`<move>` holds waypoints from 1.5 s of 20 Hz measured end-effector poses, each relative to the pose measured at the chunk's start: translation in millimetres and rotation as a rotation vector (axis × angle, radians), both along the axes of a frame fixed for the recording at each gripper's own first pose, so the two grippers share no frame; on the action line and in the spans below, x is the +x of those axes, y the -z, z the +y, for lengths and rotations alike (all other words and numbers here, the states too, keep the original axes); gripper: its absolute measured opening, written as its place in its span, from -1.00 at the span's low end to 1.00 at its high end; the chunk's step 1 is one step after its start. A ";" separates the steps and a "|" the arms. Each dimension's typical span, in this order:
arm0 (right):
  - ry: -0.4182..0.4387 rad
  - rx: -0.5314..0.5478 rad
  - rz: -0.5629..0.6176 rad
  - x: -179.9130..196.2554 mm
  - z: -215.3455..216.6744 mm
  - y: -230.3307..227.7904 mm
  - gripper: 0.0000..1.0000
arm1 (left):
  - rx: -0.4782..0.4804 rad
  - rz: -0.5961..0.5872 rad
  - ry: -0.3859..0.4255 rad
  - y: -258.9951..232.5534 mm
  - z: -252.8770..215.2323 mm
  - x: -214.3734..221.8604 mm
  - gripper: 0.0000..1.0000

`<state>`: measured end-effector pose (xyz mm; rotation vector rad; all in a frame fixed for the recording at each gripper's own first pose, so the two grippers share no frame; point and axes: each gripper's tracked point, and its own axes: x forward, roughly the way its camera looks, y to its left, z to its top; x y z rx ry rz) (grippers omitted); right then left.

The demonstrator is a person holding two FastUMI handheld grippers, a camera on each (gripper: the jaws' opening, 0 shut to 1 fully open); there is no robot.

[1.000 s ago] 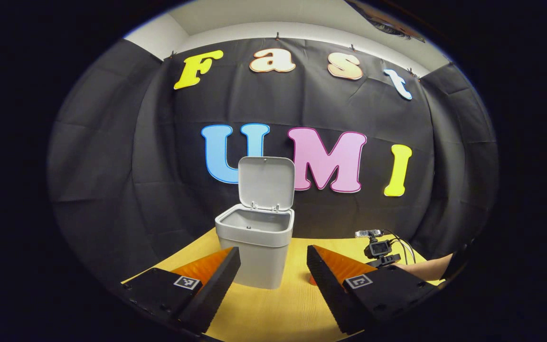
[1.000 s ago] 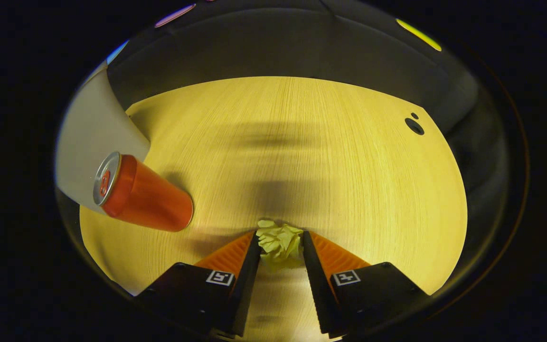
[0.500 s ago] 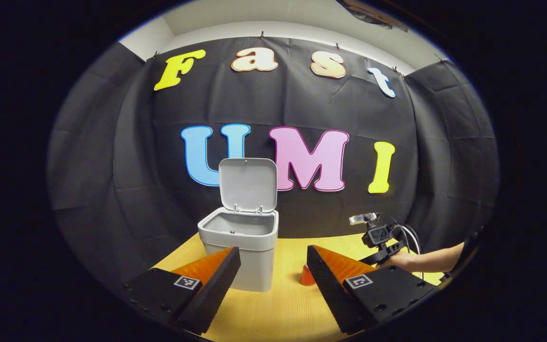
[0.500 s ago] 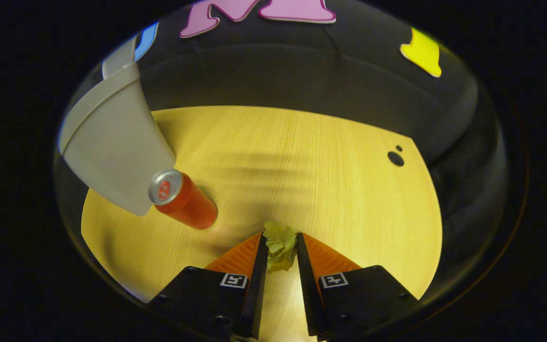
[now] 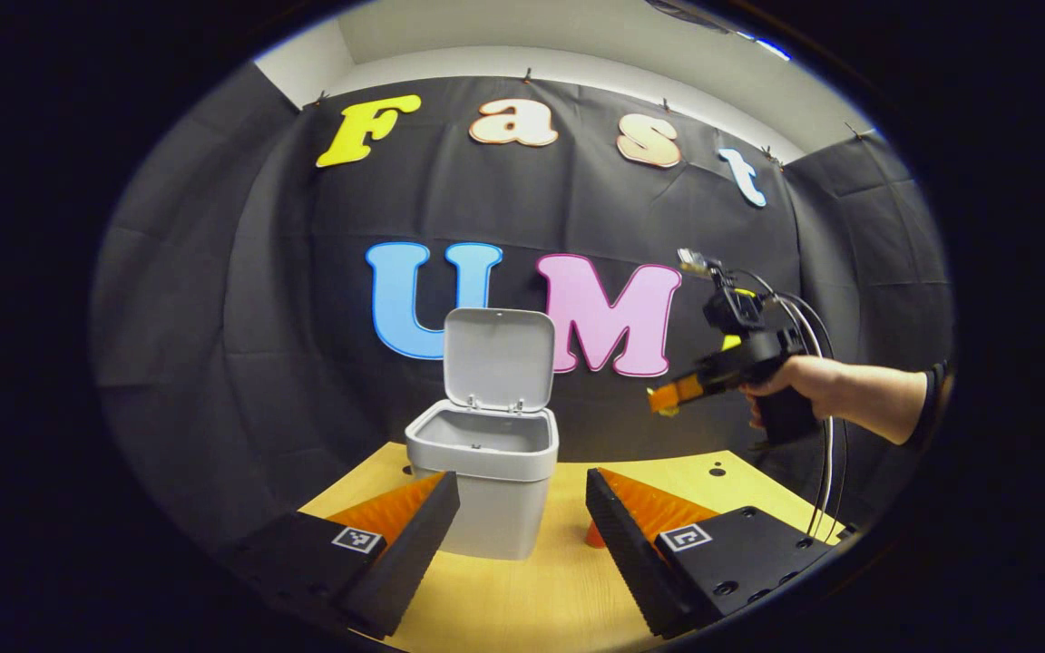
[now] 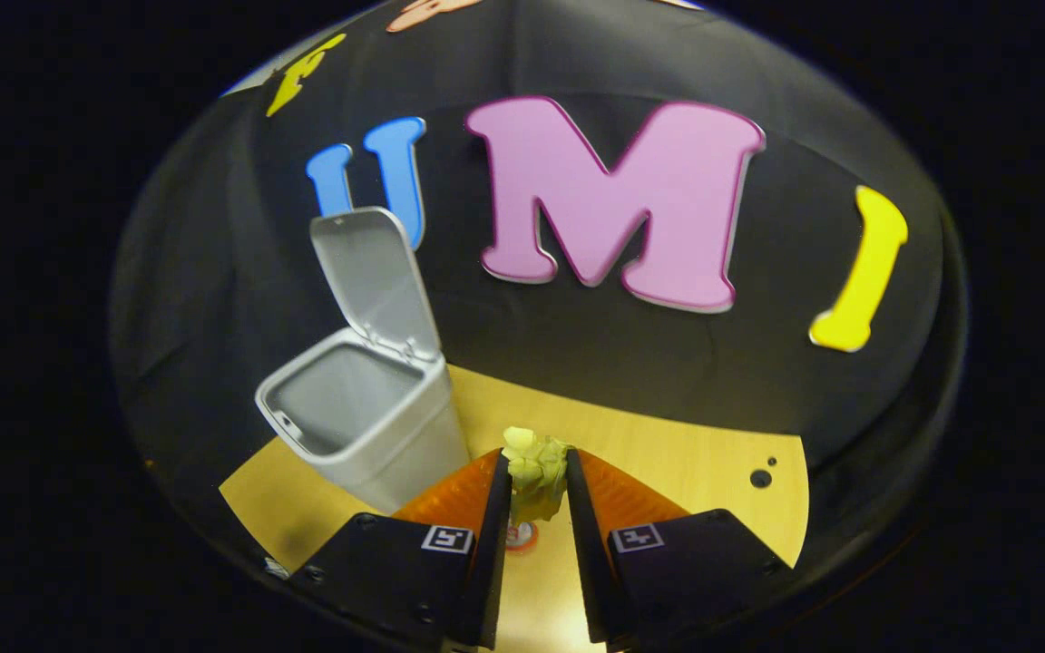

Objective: Press the lid of the desktop garbage bin to open it, pick up the crumpled paper on the desktop and throw it into the bin, then pick up the pop can on the desktop and drop it into the bin, and finally close the garbage bin lid.

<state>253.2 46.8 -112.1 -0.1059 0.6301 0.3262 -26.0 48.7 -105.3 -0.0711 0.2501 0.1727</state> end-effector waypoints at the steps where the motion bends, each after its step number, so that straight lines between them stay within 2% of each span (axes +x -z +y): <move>1: -0.029 -0.003 -0.016 4.3 19.9 -7.3 -0.19 | -0.002 -0.002 -0.015 -1.0 9.0 -4.2 0.90; 2: -0.062 -0.001 -0.026 6.9 41.8 -13.1 -0.19 | -0.001 -0.003 -0.032 -1.3 17.4 -8.9 0.90; 4: -0.169 0.000 -0.036 12.1 122.6 -15.1 -0.19 | 0.001 0.000 -0.087 -0.7 43.9 -25.7 0.91; 6: -0.211 0.018 -0.005 9.2 167.2 -3.8 -0.19 | 0.006 0.010 -0.123 1.6 59.9 -36.8 0.91; 9: -0.228 0.015 0.034 14.1 210.6 23.5 -0.19 | 0.024 0.021 -0.174 0.8 81.4 -53.3 0.91; 13: -0.233 0.033 0.082 17.2 232.2 45.9 -0.19 | 0.051 0.046 -0.213 3.5 102.8 -70.1 0.90; 14: -0.227 0.030 0.082 18.9 232.9 47.6 -0.19 | 0.055 0.052 -0.221 3.4 106.7 -73.0 0.89; 15: -0.223 0.028 0.079 21.2 233.0 50.1 -0.43 | 0.056 0.056 -0.228 4.8 109.4 -75.1 0.91; 19: -0.187 0.032 0.060 28.0 221.5 49.6 1.00 | 0.057 0.070 -0.222 11.1 107.5 -78.5 0.90; 21: -0.149 0.047 0.038 28.5 204.8 40.0 0.97 | 0.050 0.067 -0.184 12.9 98.1 -68.7 0.90; 24: -0.085 0.061 -0.075 33.1 167.4 10.5 0.98 | 0.036 0.074 -0.100 26.6 76.7 -46.5 0.90; 28: 0.009 0.060 -0.173 16.6 93.2 -12.3 0.99 | -0.037 0.089 0.018 58.0 36.0 -8.9 0.91; 30: 0.074 0.062 -0.212 -0.2 45.8 -20.9 0.99 | -0.041 0.107 0.077 78.7 13.9 11.1 0.90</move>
